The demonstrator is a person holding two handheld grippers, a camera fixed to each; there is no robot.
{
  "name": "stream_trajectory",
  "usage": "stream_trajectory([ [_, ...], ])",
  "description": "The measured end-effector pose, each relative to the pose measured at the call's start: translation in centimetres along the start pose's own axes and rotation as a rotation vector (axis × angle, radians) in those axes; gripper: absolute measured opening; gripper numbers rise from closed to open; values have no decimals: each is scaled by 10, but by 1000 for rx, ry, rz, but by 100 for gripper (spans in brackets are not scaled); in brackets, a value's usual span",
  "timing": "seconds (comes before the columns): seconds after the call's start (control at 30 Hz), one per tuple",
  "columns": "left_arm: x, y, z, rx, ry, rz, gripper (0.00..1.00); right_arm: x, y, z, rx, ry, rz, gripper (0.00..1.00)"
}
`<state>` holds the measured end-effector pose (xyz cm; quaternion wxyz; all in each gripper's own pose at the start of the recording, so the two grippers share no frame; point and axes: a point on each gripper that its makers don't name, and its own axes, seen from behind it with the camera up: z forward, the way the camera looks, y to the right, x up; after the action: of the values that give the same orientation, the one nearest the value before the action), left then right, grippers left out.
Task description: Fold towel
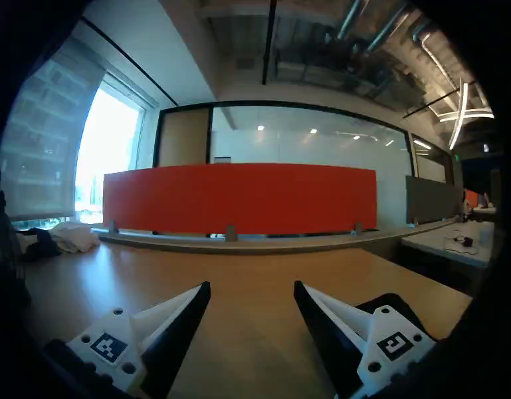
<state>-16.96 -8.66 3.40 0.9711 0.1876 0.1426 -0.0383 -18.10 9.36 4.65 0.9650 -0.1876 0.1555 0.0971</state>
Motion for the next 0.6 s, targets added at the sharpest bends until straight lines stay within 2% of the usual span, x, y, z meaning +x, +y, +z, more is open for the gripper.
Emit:
stream_trajectory([
  [0.6,1,0,0,0,0,0,93,0,1,0,-2,-1,-1,100],
])
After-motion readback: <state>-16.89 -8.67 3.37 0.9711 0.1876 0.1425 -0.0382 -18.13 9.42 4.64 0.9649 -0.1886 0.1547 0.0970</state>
